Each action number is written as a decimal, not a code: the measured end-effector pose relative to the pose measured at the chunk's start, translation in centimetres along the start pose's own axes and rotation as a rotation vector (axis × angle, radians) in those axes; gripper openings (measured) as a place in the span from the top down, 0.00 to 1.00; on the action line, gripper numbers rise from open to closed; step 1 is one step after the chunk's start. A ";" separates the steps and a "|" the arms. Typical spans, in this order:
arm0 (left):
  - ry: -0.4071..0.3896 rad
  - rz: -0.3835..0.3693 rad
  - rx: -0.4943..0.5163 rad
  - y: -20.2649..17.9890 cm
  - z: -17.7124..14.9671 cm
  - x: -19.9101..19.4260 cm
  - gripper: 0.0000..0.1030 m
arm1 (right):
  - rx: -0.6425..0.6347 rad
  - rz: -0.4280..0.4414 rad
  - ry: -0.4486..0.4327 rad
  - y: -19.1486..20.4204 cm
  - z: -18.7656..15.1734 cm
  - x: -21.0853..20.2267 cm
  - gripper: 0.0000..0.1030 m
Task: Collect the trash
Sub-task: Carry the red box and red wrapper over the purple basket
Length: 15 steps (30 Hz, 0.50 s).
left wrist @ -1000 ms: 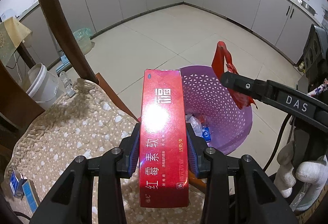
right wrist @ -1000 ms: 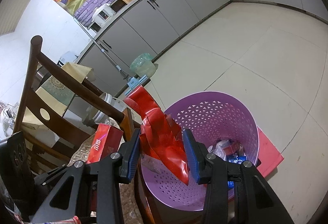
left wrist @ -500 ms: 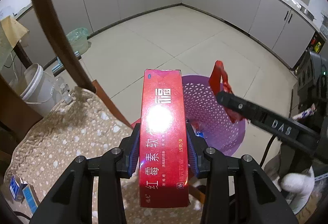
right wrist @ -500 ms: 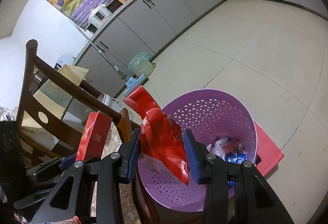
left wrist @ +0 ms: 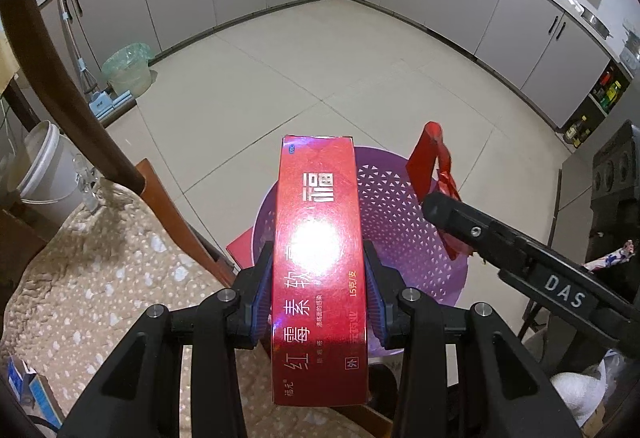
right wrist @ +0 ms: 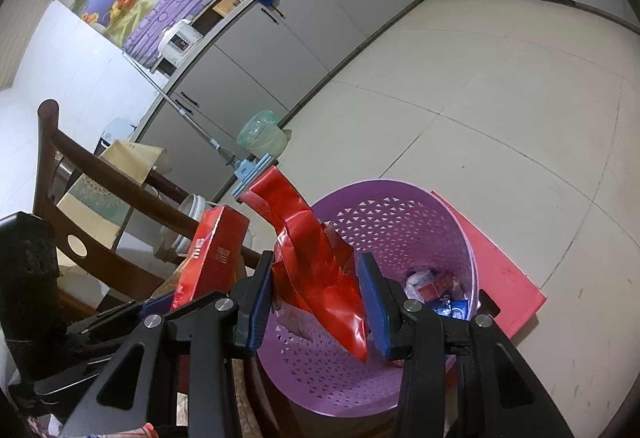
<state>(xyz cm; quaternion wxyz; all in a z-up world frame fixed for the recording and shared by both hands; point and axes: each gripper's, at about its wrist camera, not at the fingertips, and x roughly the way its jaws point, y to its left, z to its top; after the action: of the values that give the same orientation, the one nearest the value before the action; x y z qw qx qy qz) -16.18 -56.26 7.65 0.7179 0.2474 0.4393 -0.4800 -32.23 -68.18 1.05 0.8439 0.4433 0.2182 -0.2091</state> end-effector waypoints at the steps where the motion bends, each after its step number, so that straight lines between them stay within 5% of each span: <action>1: 0.003 0.000 -0.003 0.1 0.1 0.2 0.62 | 0.001 -0.003 -0.002 0.0 0.0 0.0 0.56; 15: 0.040 -0.003 -0.042 1.2 -0.1 3.4 0.62 | 0.024 -0.039 0.009 -0.6 0.1 0.6 0.54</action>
<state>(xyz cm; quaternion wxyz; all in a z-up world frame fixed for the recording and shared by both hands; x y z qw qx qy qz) -14.57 -57.33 4.57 0.7131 0.2411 0.4642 -0.4668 -32.01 -68.70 0.36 0.8333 0.4500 0.2281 -0.2258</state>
